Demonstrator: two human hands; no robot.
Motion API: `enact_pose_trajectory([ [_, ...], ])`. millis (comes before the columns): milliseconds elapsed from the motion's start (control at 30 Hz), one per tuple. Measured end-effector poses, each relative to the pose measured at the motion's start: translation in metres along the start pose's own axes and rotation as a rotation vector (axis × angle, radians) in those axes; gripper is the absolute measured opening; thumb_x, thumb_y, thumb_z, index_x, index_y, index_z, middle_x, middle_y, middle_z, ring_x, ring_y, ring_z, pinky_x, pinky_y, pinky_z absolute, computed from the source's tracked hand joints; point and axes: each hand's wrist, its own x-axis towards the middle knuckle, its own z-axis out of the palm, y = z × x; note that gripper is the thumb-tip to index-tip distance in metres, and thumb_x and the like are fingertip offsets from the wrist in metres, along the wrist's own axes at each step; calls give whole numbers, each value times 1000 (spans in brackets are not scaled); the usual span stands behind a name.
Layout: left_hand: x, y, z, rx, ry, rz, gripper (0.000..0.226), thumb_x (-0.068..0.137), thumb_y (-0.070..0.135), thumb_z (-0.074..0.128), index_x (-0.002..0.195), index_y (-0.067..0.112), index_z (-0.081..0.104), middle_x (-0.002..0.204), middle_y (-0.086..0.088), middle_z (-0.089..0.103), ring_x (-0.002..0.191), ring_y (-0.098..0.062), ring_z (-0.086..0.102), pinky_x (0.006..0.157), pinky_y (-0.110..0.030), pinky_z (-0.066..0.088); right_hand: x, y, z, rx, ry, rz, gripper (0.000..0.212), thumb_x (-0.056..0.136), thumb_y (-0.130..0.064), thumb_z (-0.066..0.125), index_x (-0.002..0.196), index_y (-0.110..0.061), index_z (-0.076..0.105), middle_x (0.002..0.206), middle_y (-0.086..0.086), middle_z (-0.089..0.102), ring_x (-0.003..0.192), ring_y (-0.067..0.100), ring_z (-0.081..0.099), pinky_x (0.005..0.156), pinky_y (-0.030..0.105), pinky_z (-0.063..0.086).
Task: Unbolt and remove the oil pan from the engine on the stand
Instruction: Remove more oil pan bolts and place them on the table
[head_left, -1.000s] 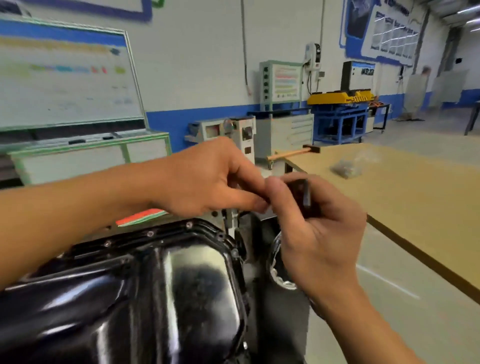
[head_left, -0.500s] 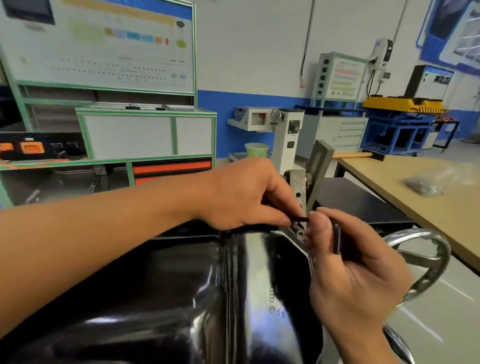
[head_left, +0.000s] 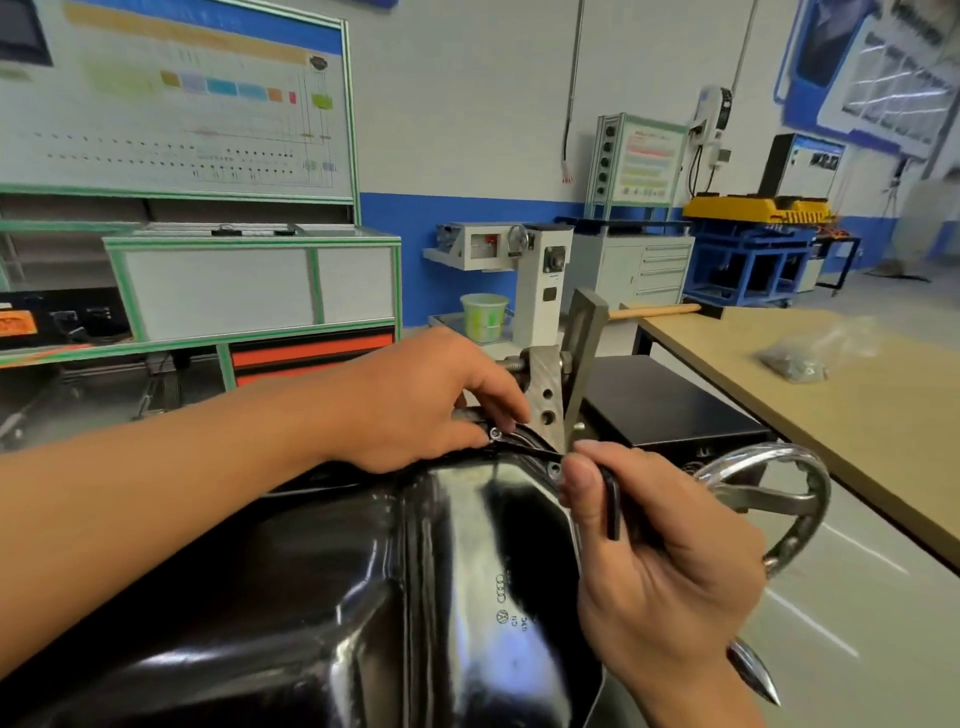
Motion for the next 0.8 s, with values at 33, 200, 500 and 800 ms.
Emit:
enact_pose_trajectory([
  [33, 0, 0, 1, 1, 10, 2, 35, 84, 11, 77, 112, 32, 73, 93, 26, 67, 91, 19, 59, 80, 2, 38, 0, 0, -1, 7, -3, 1, 11, 97, -26, 66, 104, -20, 71, 91, -23, 66, 75, -3, 64, 70, 8, 44],
  [200, -2, 2, 3, 5, 34, -6, 34, 85, 11, 76, 110, 33, 74, 90, 28, 65, 91, 21, 57, 80, 4, 36, 0, 0, -2, -14, 43, 17, 10, 95, -25, 68, 102, -20, 72, 84, -20, 67, 72, 0, 65, 69, 10, 45],
  [500, -1, 7, 2, 59, 17, -15, 33, 88, 9, 71, 114, 30, 73, 86, 29, 59, 84, 22, 54, 80, 3, 37, 2, -4, 6, -54, 9, -54, 7, 94, -19, 68, 100, -17, 70, 83, -12, 66, 70, 0, 61, 69, 9, 44],
  [800, 2, 27, 6, 451, -73, 59, 36, 86, 4, 52, 93, 39, 46, 75, 15, 41, 79, -11, 39, 69, -30, 38, 10, -4, 2, -121, -53, -52, 10, 91, -14, 69, 94, -7, 74, 80, -12, 63, 72, -7, 56, 71, 7, 40],
])
